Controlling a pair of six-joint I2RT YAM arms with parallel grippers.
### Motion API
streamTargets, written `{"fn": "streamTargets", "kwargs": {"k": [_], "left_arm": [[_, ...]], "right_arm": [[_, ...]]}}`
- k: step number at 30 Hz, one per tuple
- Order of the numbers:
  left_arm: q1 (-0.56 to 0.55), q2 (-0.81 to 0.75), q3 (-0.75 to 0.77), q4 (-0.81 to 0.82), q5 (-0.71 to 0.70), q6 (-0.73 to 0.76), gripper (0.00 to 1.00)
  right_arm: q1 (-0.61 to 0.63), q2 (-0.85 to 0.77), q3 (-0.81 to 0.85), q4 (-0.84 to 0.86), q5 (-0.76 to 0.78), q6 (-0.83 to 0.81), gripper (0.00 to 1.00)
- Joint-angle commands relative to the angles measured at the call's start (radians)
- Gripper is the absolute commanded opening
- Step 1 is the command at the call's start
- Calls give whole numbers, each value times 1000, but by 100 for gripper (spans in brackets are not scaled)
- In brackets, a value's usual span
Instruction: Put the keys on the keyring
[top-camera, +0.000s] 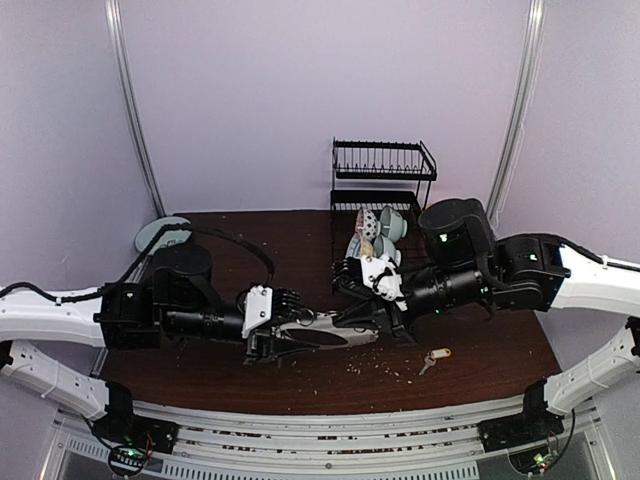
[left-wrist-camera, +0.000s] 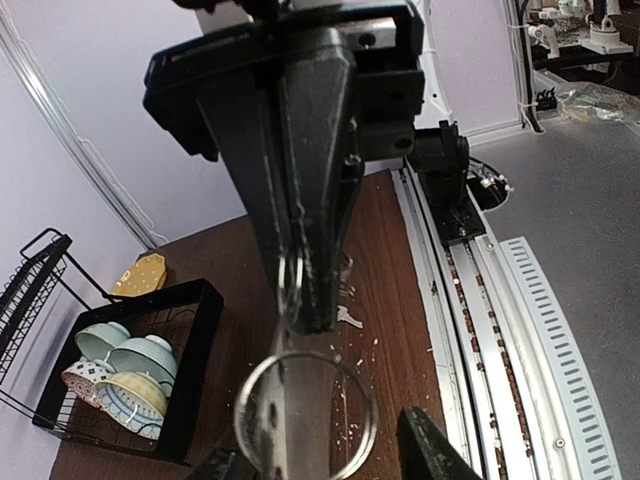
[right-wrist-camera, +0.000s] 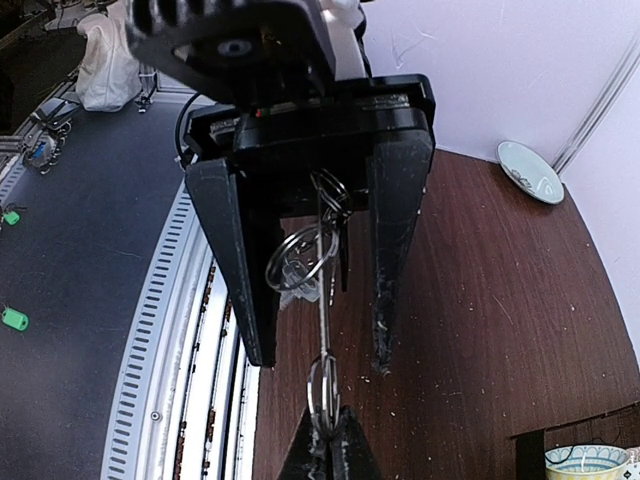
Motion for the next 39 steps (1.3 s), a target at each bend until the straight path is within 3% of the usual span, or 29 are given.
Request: {"fn": "streamTargets", "kwargs": {"k": [1,5,11,15,17,21,24,29,30,31,33,39], "left_arm": [[0,-51,-10,110,-34,-5,44],[0,-91,-32,154,-102,-16,30],[-1,-83,-23,135,-66,-21,17],[-1,-62,-6,91,-50,-19,29],[0,-54,-3,93,-59,-19,29],[0,-15,23,83,-69,-17,21],[-1,-7,34,90,-92,-18,0],[1,-57,-32,175,-93,-20,0],[0,-62,-38,186,-81,-22,0],[0,-66,-41,188,-79,-26,0],[-1,-63,-40,172,-85,-27,0],[-1,-25,1,94,-127,-32,0]], "right_arm": [[-1,-26,5,34,-12,-8,0],[0,-25,7,33,-12,-7,0],[-1,-32,1,37,-7,-4,0],[-1,-37,0,41,-2,-3,0],[-1,-37,2,41,-1,-3,0],[-1,-38,-2,44,-6,-4,0],[-2,-40,-5,45,-8,-5,0],[-2,-50,-17,47,-8,-7,0],[-2,-55,-23,53,-5,-2,8],[-1,-63,-30,62,13,2,24],[-1,-85,-48,79,59,3,37],[1,-103,-86,115,102,-25,35]]}}
